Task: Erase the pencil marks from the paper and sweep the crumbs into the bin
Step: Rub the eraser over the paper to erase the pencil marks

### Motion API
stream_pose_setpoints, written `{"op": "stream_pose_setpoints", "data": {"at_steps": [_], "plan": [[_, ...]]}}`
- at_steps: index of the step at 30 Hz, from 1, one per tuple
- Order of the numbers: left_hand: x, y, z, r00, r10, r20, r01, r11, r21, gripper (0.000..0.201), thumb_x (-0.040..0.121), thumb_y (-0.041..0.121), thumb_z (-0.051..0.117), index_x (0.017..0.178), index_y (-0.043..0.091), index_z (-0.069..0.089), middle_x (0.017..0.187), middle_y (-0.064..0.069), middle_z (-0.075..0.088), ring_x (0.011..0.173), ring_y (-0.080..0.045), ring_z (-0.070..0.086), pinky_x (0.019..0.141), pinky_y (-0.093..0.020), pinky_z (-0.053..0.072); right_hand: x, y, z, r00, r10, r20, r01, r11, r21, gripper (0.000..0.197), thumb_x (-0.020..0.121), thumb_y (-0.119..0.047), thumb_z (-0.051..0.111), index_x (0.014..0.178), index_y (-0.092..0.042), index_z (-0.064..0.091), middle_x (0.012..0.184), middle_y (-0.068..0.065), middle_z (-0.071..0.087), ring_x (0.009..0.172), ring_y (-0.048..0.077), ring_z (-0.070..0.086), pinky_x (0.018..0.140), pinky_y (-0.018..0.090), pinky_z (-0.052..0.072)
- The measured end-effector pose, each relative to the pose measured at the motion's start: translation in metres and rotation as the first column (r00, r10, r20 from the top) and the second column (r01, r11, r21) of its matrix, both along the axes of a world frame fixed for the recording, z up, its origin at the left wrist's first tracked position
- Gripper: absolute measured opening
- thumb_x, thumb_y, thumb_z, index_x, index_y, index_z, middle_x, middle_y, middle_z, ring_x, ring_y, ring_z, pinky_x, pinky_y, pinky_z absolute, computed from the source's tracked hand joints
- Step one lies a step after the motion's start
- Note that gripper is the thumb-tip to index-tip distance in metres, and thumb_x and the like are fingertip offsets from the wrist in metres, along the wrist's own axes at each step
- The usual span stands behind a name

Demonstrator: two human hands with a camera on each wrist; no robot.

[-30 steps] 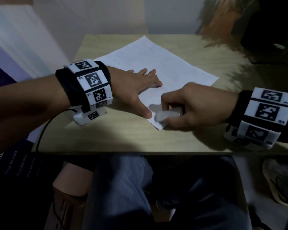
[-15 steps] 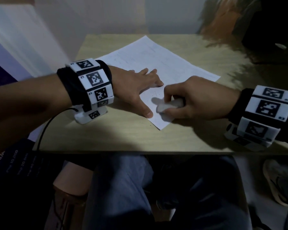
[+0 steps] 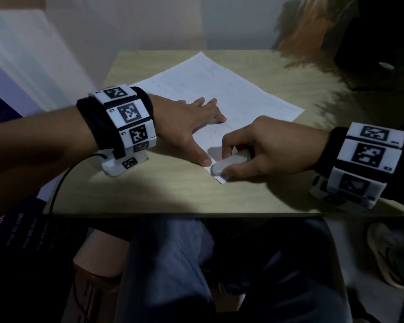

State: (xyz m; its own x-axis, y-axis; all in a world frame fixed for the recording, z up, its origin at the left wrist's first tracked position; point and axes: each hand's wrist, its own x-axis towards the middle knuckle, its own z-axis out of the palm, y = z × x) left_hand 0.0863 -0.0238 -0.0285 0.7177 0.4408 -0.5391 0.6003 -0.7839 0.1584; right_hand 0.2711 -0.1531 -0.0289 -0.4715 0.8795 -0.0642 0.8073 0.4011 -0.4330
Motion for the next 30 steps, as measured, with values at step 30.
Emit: {"op": "stream_pose_setpoints", "data": {"at_steps": [30], "plan": [[0.000,-0.001,0.001,0.997,-0.017,0.078,0.006,0.989,0.145,0.113,0.078,0.082,0.057,0.159,0.016,0.015,0.171,-0.002,-0.003,0.156,-0.019,-0.007,0.127,-0.045,0.006,0.016,0.005,0.002,0.989,-0.146,-0.019,0.147,0.984,0.097,0.031,0.080,-0.054,0.060,0.088,-0.024,0.057,0.070,-0.006,0.060,0.063,0.010,0.053,0.057,0.028,0.038]]}}
